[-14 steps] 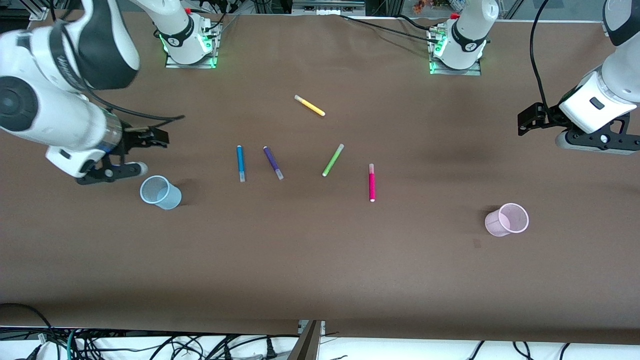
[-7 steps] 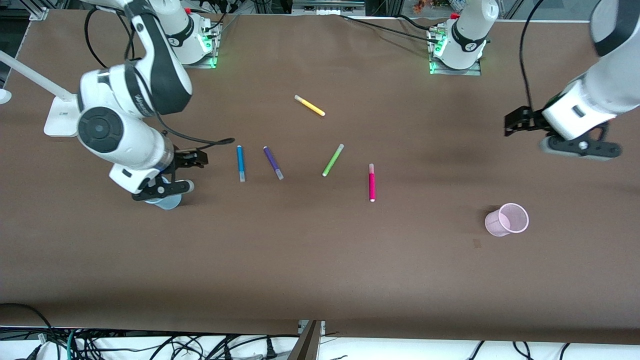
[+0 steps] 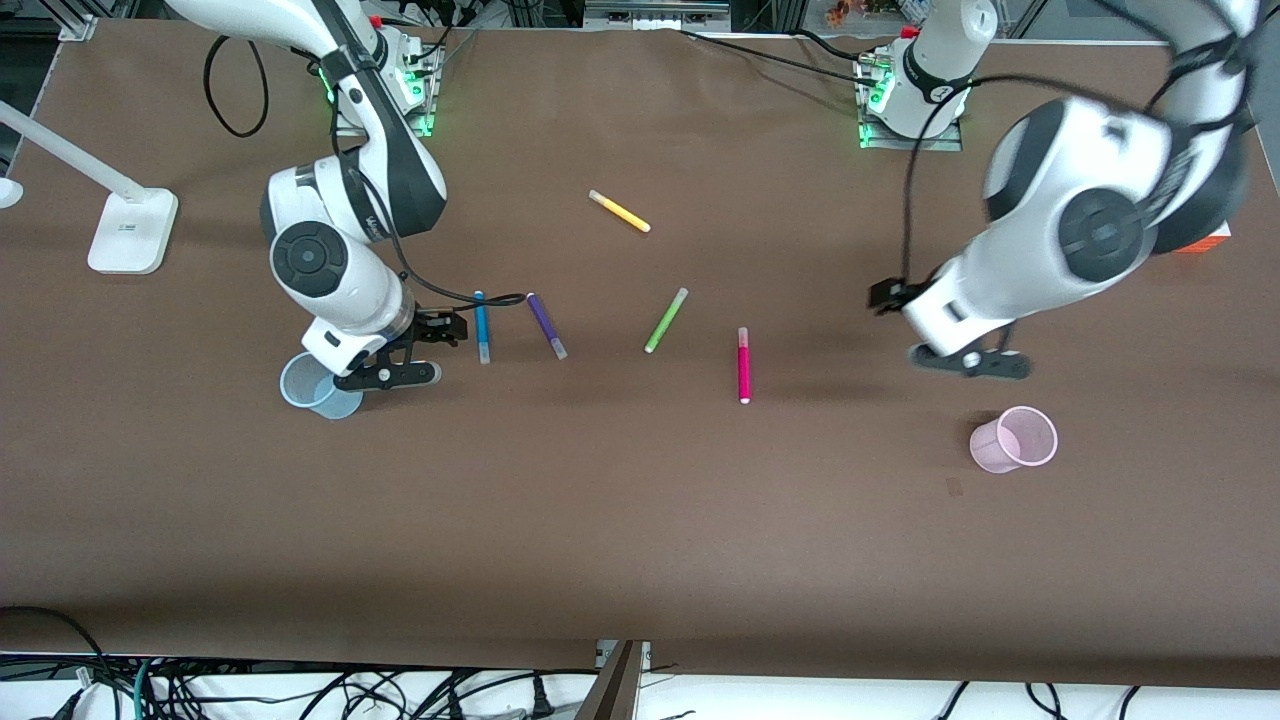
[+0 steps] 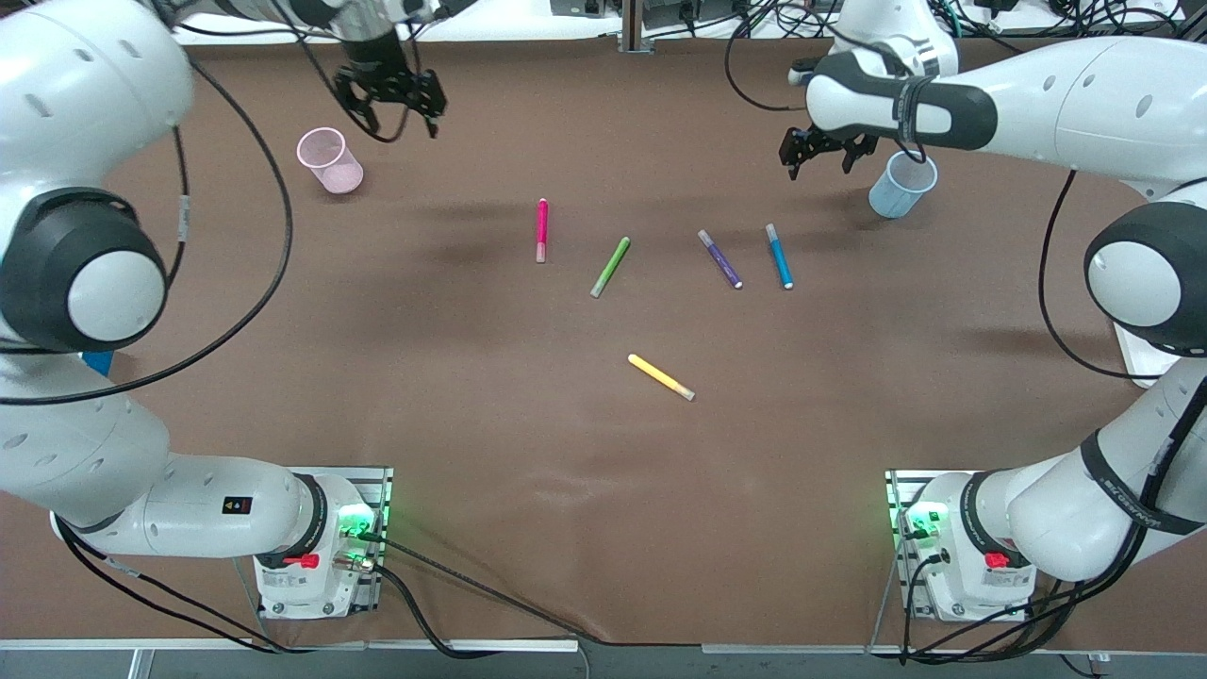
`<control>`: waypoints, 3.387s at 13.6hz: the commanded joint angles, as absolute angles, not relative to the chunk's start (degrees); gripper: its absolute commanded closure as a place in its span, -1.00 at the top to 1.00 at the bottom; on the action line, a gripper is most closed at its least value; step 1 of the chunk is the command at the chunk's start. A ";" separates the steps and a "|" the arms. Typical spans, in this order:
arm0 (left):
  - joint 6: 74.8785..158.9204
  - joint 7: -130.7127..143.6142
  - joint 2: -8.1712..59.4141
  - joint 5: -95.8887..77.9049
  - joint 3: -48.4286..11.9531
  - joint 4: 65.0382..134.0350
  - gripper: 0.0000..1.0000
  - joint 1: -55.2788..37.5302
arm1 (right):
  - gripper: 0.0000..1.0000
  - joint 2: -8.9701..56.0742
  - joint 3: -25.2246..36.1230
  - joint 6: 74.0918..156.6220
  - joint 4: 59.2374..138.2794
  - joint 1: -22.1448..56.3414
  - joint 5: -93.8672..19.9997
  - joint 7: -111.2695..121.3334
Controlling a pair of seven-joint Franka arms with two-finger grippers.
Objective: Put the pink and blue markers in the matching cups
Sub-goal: 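Lower the right gripper onto blue while the left gripper lowers onto pink, then close the right gripper on the blue marker while the left gripper grips pink, then carry the blue marker to the blue cup while the left gripper carries pink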
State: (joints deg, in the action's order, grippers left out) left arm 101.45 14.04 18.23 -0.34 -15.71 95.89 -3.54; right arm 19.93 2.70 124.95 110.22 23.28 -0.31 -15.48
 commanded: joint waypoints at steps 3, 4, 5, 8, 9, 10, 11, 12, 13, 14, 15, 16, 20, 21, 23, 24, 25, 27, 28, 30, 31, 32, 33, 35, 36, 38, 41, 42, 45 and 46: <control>109.77 23.88 29.86 -0.35 -15.47 95.36 1.00 -12.81 | 1.00 21.87 0.79 134.36 115.40 23.20 -1.05 -20.30; 111.17 25.12 31.80 -0.35 -15.56 95.54 1.00 -13.96 | 1.00 23.10 0.62 137.43 116.10 23.29 -1.05 -20.30; 114.49 26.70 33.12 -0.26 -15.30 96.15 1.00 -15.63 | 1.00 24.33 0.53 140.42 116.80 23.29 -1.05 -20.30; 120.40 27.86 35.94 3.76 -15.38 96.68 1.00 -17.75 | 1.00 26.89 -0.35 142.81 117.42 23.73 -0.97 -20.21; 120.76 29.08 36.56 4.30 -15.29 97.72 1.00 -18.97 | 1.00 27.50 -0.35 143.95 117.68 24.77 -0.97 -20.21; 122.24 30.92 36.74 4.39 -15.21 99.21 1.00 -19.94 | 1.00 28.12 -0.35 144.66 117.77 25.39 -0.97 -20.13; 123.30 32.85 36.74 4.48 -15.12 100.27 1.00 -21.00 | 1.00 28.47 -0.35 144.84 117.77 25.92 -0.97 -20.13; 123.31 33.39 36.83 5.96 -15.03 100.28 1.00 -21.35 | 1.00 29.00 -0.35 144.84 117.86 26.19 -0.88 -20.13; 123.40 33.40 37.09 8.50 -15.03 100.28 1.00 -21.27 | 1.00 29.26 -0.35 144.93 117.77 26.19 -0.79 -20.13; 123.49 33.40 37.35 9.92 -15.12 100.28 1.00 -21.10 | 0.88 29.27 -0.26 144.93 117.86 26.45 -0.79 -20.13; 123.57 33.40 37.70 9.93 -15.12 100.28 0.93 -21.01 | 0.59 29.27 -0.26 144.93 117.86 26.46 -0.79 -20.04; 123.57 33.40 37.97 9.93 -15.12 100.37 0.77 -21.09 | 0.30 29.27 -0.26 144.93 117.86 26.46 -0.79 -20.04; 123.57 33.40 39.11 10.02 -15.12 100.81 0.20 -21.09 | -0.31 29.62 -0.26 144.93 117.77 26.37 -0.79 -19.60; 123.57 33.40 39.29 10.02 -15.12 100.55 -0.15 -21.18 | -0.56 29.62 -0.26 144.93 117.77 26.28 -0.79 -19.51; 123.57 33.31 39.03 10.11 -15.03 100.28 -0.51 -21.27 | -1.00 29.62 -0.26 144.93 117.69 26.19 -0.79 -19.42; 123.57 33.31 39.02 10.11 -15.12 100.28 -0.62 -21.18 | -1.00 29.62 -0.26 144.93 117.69 26.19 -0.79 -19.42; 123.57 33.31 39.02 10.11 -15.03 100.20 -0.79 -21.44 | -1.00 29.53 -0.26 144.76 117.42 26.10 -0.79 -19.42; 123.40 33.05 38.68 10.19 -14.94 100.20 -0.88 -21.45 | -1.00 28.75 0.09 144.49 116.81 26.02 -0.79 -18.99; 122.96 32.87 37.89 11.33 -14.85 100.20 -0.92 -21.36 | -1.00 27.70 0.09 144.23 116.28 25.93 -0.79 -18.11; 117.81 32.61 34.82 16.84 -14.94 99.59 -0.94 -20.66 | -1.00 25.41 0.96 144.05 115.58 25.84 -0.79 -14.17; 112.81 32.52 33.85 18.70 -14.94 98.01 -0.94 -20.57 | -1.00 24.36 1.40 143.18 115.14 25.84 -0.79 -12.15; 106.85 30.69 33.58 19.42 -14.85 95.74 -0.93 -20.57 | -1.00 23.74 1.67 141.00 113.92 25.84 -0.79 -9.87; 101.31 27.45 33.66 20.21 -14.77 93.28 -0.93 -20.57 | -1.00 23.21 1.76 137.67 111.91 25.84 -0.79 -7.23; 91.81 22.09 33.66 23.10 -14.15 89.32 -0.90 -20.39 | -1.00 23.12 2.54 129.50 106.64 25.75 -0.70 -1.96; 87.49 18.41 33.66 24.25 -14.06 87.64 -0.89 -19.69 | -1.00 23.12 3.07 125.63 104.00 25.66 -0.88 1.55; 82.46 12.33 33.84 24.61 -14.06 85.70 -0.86 -17.41 | -1.00 23.12 4.13 120.43 100.30 24.79 -1.05 11.28; 74.99 -1.00 34.28 24.78 -13.01 83.32 -0.86 -13.02 | -1.00 22.24 4.83 119.09 99.67 22.95 -2.02 23.86; 73.93 -5.93 34.28 24.87 -11.62 82.71 -0.85 -12.05 | -1.00 22.15 5.27 119.09 99.58 22.07 -3.33 29.65; 72.86 -22.80 33.93 35.55 -9.49 81.83 -0.85 -11.95 | -1.00 21.89 6.93 119.09 99.58 19.52 -10.79 47.67; 72.86 -26.68 33.93 39.42 -8.97 81.39 -0.83 -11.87 | -1.00 21.80 8.25 119.09 99.67 19.34 -13.07 52.68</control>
State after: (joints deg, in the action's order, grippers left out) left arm 74.93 -18.73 33.30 33.32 -9.34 83.84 -10.86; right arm 22.68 7.02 120.38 99.93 20.24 -9.03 43.68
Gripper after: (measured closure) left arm 0.833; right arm 0.833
